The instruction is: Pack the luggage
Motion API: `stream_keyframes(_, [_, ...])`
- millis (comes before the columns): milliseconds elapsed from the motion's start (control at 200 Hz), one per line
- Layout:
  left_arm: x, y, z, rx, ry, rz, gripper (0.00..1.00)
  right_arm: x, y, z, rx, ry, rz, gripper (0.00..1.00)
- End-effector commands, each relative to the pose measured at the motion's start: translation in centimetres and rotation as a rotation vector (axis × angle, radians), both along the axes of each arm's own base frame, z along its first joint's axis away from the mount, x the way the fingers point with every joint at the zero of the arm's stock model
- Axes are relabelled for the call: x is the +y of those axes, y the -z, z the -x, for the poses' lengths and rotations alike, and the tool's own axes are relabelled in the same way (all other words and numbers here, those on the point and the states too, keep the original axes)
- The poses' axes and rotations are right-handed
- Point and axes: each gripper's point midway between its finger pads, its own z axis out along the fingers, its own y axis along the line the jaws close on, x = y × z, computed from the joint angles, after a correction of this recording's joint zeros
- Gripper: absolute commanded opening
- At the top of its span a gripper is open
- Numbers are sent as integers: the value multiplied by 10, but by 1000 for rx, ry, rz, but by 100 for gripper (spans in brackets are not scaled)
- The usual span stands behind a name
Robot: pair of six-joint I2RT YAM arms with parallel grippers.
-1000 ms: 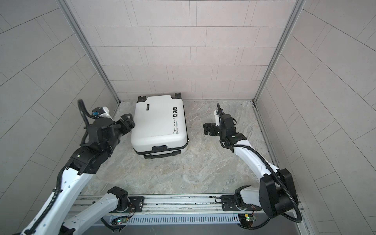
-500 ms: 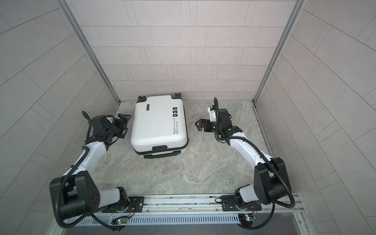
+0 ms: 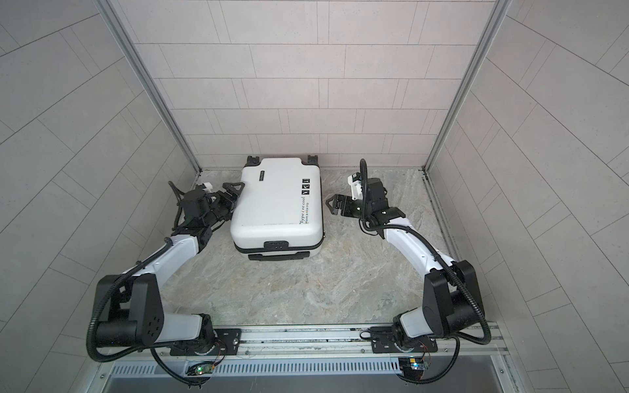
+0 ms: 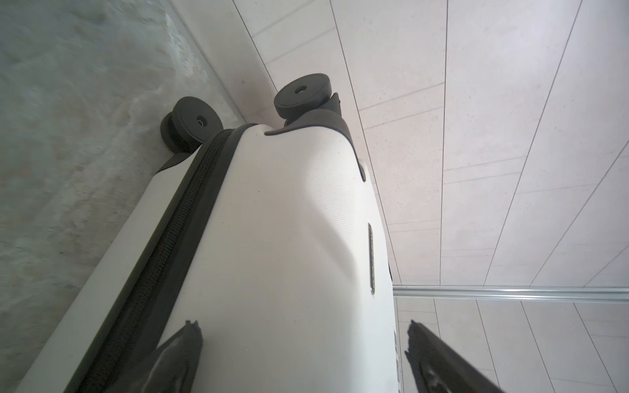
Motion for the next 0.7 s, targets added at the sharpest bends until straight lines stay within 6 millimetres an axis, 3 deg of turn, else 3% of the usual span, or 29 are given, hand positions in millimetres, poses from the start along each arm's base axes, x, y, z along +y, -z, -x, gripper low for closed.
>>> stream_keyframes(0, [-65,-14,5,-27,196,97,100,-13,-12,-2,-16,29,31,99])
stream_keyframes(220, [-111,-19,2,-45,274,95,100,-39,-19,-6,-18,76,59,99])
stream_keyframes(315, [-116,-21,0,-42,291,57,100,-50,-25,-7,-25,100,84,99])
stream_keyframes(410, [-100,-32,-1,-58,259,-62,100,-70,-38,-8,-41,160,112,99])
stream_keyframes(495, [-77,-49,4,-79,210,-260,100,-101,-55,-10,-72,290,163,99])
stream_keyframes(600, [-38,-91,12,-208,80,-560,100,-152,-86,-8,-138,568,226,100])
stream_keyframes(696, [-5,-130,23,-365,-83,-784,100,-174,-111,-7,-290,687,249,96])
